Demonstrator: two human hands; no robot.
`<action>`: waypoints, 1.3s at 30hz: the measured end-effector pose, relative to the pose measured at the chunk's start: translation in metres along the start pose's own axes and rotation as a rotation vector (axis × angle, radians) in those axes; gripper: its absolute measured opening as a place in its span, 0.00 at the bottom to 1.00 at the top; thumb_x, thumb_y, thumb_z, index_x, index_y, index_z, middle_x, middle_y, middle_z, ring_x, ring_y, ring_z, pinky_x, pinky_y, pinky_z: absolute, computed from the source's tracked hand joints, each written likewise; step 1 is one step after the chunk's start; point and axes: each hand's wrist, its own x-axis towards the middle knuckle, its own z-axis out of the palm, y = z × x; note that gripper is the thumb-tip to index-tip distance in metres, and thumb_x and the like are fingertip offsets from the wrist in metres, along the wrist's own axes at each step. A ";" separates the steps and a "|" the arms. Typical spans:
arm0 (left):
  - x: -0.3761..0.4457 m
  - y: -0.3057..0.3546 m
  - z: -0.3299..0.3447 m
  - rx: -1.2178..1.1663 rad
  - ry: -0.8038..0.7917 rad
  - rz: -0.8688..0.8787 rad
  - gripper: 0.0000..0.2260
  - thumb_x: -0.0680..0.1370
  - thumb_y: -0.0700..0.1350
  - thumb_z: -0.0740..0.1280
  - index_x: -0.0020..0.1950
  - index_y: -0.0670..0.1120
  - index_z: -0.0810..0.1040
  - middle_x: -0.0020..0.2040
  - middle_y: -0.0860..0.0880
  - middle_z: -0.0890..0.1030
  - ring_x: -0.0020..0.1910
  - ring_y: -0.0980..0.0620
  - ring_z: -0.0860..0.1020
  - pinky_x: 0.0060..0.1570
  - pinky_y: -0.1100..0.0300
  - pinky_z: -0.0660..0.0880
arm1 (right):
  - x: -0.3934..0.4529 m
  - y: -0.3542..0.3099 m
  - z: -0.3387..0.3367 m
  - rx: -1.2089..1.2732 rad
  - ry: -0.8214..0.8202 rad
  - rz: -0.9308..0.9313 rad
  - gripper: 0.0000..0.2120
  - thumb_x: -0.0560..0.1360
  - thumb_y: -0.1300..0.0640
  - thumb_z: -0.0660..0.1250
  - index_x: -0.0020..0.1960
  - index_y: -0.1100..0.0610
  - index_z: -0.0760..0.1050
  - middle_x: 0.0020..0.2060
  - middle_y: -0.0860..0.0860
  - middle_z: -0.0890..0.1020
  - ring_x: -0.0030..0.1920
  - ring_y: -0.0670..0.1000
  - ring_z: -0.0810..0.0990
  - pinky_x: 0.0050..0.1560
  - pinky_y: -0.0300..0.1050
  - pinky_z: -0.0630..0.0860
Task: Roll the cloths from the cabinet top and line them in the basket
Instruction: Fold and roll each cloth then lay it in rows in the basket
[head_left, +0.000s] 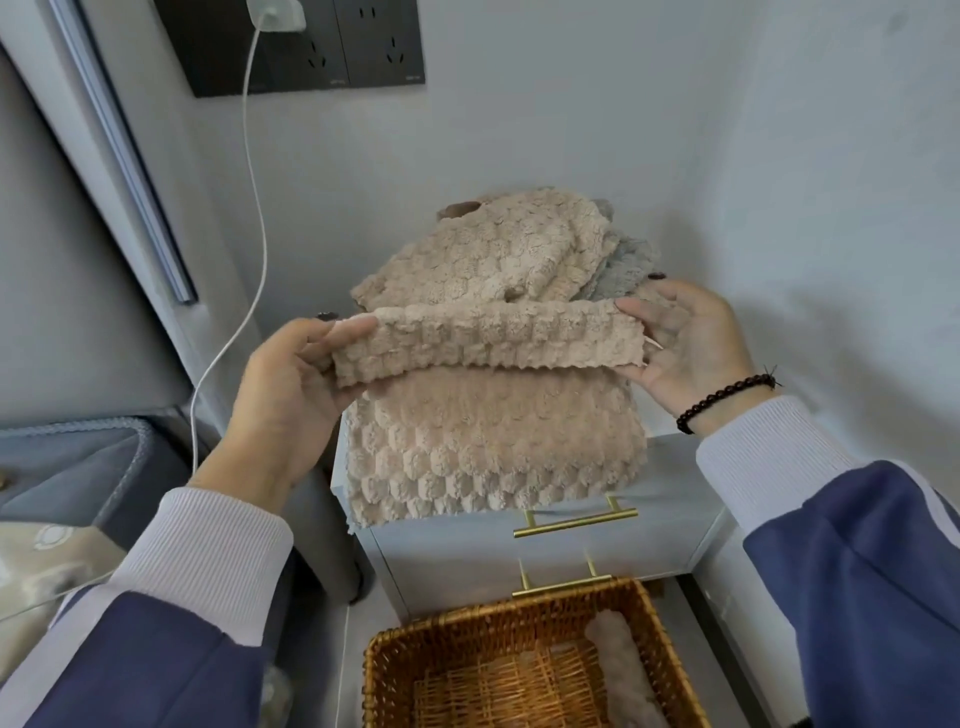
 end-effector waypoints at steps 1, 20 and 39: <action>-0.001 0.000 -0.001 0.007 0.012 0.005 0.12 0.75 0.46 0.67 0.48 0.39 0.84 0.55 0.41 0.82 0.52 0.47 0.79 0.54 0.53 0.74 | -0.001 0.001 -0.001 -0.014 -0.019 -0.024 0.11 0.74 0.58 0.67 0.53 0.63 0.77 0.51 0.55 0.81 0.55 0.55 0.80 0.55 0.57 0.79; -0.021 -0.009 -0.012 0.589 -0.031 -0.298 0.19 0.74 0.27 0.65 0.58 0.47 0.82 0.41 0.45 0.77 0.23 0.55 0.68 0.25 0.68 0.72 | -0.019 0.028 -0.025 -0.914 -0.005 0.060 0.13 0.73 0.74 0.65 0.48 0.58 0.78 0.48 0.55 0.75 0.35 0.50 0.78 0.28 0.39 0.80; -0.037 -0.029 -0.018 1.342 -0.211 0.001 0.44 0.70 0.38 0.73 0.79 0.52 0.52 0.76 0.49 0.63 0.67 0.47 0.70 0.53 0.61 0.69 | -0.032 0.036 -0.038 -1.473 -0.064 -0.161 0.30 0.70 0.70 0.68 0.69 0.54 0.69 0.69 0.55 0.69 0.62 0.55 0.75 0.56 0.52 0.78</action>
